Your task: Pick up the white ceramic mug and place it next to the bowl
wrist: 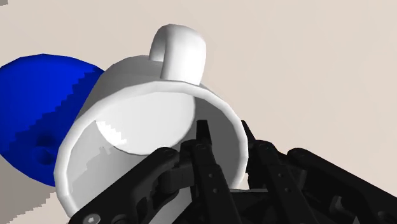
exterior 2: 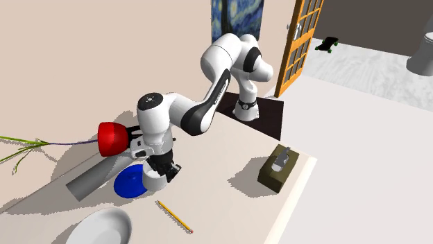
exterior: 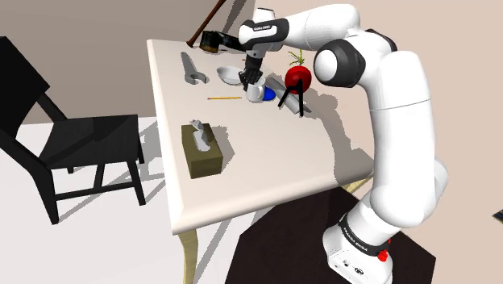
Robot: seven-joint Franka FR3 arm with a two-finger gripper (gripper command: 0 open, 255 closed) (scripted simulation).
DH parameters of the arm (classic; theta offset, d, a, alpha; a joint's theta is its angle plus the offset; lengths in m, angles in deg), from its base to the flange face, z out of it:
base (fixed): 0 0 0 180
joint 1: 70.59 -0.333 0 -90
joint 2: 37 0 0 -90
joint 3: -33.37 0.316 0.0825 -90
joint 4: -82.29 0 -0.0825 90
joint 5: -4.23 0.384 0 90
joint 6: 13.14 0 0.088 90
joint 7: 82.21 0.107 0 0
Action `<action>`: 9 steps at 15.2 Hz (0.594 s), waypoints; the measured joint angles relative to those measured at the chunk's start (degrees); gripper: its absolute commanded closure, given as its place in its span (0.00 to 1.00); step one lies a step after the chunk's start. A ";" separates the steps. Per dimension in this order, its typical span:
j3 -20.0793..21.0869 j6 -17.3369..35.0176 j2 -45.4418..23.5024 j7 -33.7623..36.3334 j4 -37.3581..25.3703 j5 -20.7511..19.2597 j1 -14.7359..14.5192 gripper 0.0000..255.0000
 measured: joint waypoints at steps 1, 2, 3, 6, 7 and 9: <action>0.00 0.05 0.10 -0.04 0.15 0.00 0.00 0.00; -0.07 -0.05 0.04 -0.05 0.21 -0.03 0.09 0.00; -0.11 -0.14 0.01 -0.06 0.24 -0.05 0.15 0.00; -0.14 -0.27 -0.08 -0.06 0.13 -0.06 0.20 0.00; -0.12 -0.17 -0.20 -0.01 0.09 -0.05 0.17 0.00; -0.20 -1.84 0.46 0.28 -0.95 -0.24 0.05 0.00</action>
